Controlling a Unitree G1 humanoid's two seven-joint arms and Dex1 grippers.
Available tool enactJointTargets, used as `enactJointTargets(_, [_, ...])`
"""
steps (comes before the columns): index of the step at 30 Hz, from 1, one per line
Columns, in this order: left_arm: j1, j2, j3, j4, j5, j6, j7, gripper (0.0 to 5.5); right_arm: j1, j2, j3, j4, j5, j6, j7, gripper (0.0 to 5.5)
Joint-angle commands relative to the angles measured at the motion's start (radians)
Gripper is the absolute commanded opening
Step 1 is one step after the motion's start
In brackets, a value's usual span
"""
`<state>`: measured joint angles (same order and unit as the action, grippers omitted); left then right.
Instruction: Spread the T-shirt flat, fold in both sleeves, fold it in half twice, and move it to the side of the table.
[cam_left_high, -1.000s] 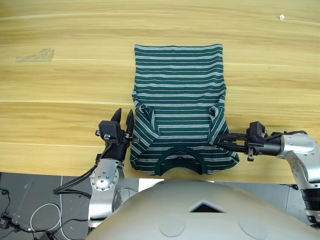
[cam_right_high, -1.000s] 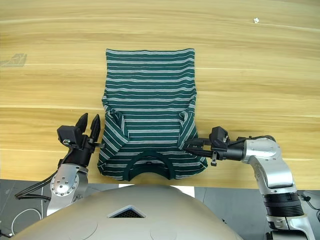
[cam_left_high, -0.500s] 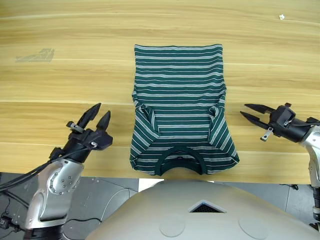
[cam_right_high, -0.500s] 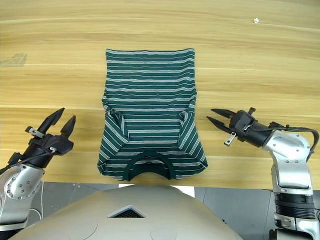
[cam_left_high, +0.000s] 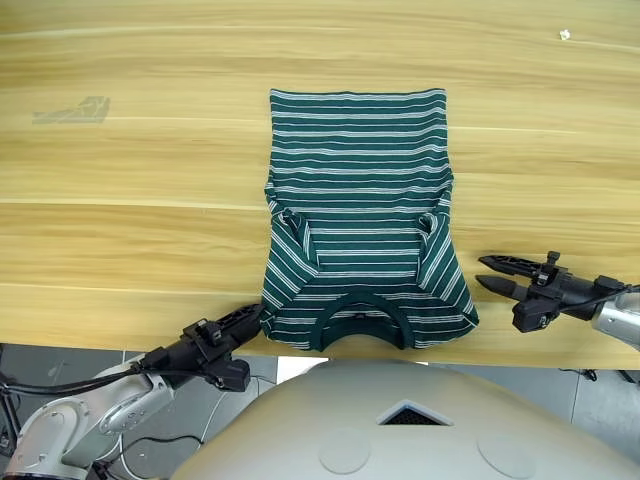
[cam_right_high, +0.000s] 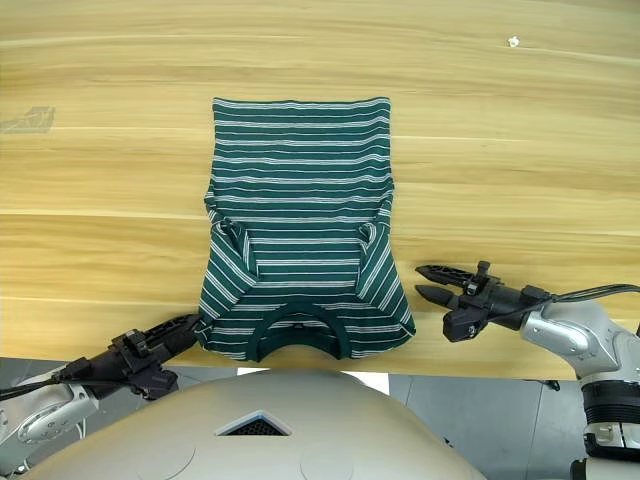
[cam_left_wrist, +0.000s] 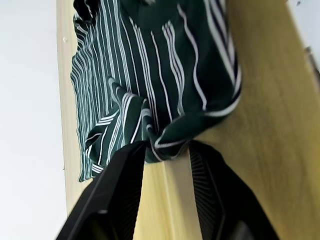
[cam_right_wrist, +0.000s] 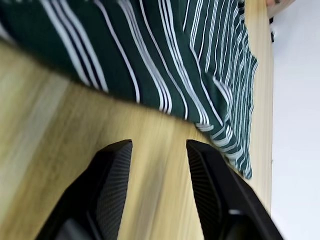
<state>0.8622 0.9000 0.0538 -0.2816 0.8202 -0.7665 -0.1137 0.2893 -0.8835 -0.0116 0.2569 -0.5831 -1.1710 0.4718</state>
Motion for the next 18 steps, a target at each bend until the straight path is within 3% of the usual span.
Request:
enactJointTargets(1, [0.014,-0.007,-0.036,0.022,0.066,0.014,-0.021,1.65,0.060,-0.027,0.080,-0.044,-0.001,0.006,0.020,2.00])
enactJointTargets(13, [0.018,-0.008,-0.045,0.009,0.050,0.032,-0.025,1.65,0.139,-0.060,0.183,-0.172,0.095,0.101,0.038,2.00])
enactJointTargets(18, [0.011,-0.003,-0.056,0.022,0.048,0.027,-0.019,0.97,0.124,-0.066,0.200,-0.161,0.104,0.118,0.030,1.25])
